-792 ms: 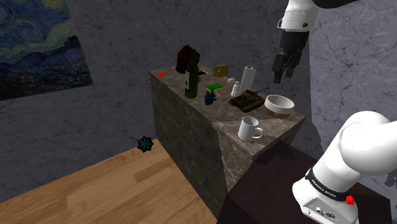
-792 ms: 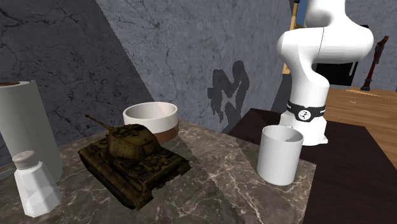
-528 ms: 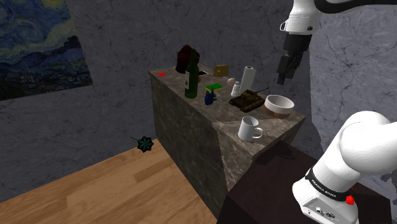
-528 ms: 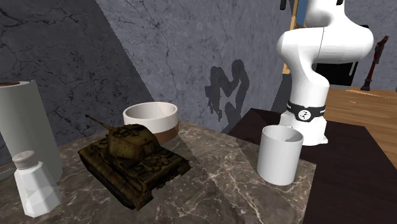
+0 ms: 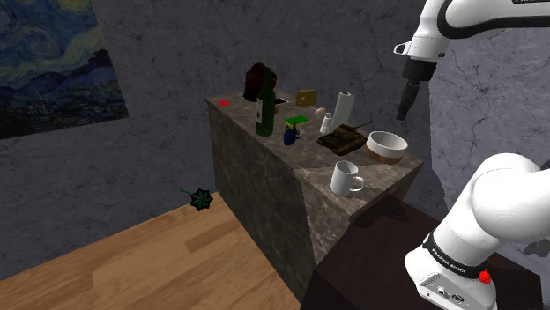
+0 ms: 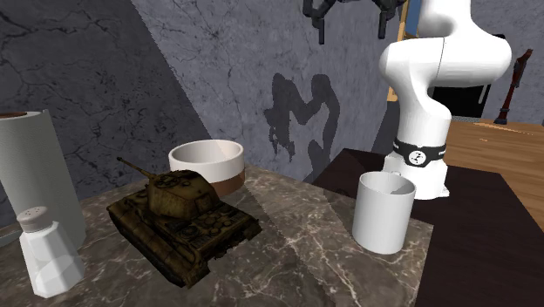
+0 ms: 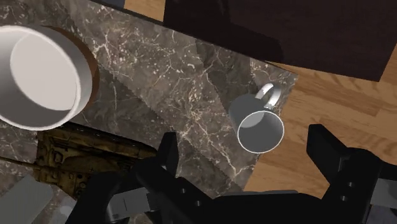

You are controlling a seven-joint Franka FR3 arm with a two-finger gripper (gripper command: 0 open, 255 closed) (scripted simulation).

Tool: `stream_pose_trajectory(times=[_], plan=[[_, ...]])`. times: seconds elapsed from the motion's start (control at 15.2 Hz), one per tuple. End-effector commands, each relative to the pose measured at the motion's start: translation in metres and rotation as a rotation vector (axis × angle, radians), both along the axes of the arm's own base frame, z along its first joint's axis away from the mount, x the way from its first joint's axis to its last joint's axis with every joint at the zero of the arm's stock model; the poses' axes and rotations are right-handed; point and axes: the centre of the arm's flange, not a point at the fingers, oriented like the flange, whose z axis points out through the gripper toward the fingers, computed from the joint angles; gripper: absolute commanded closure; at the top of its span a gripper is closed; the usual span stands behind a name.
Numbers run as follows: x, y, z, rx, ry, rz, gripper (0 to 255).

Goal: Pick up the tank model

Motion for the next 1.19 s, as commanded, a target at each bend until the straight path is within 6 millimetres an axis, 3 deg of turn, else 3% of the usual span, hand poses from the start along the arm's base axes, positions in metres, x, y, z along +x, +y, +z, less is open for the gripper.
stream_pose_trajectory(times=[0.0,0.53,1.12], plan=[[0.002,-0.028,-0.011,0.020,-0.017,0.081,0],[0.036,-0.127,-0.057,0.102,-0.079,0.373,0],[0.109,-0.215,-0.115,0.194,-0.149,0.702,0]])
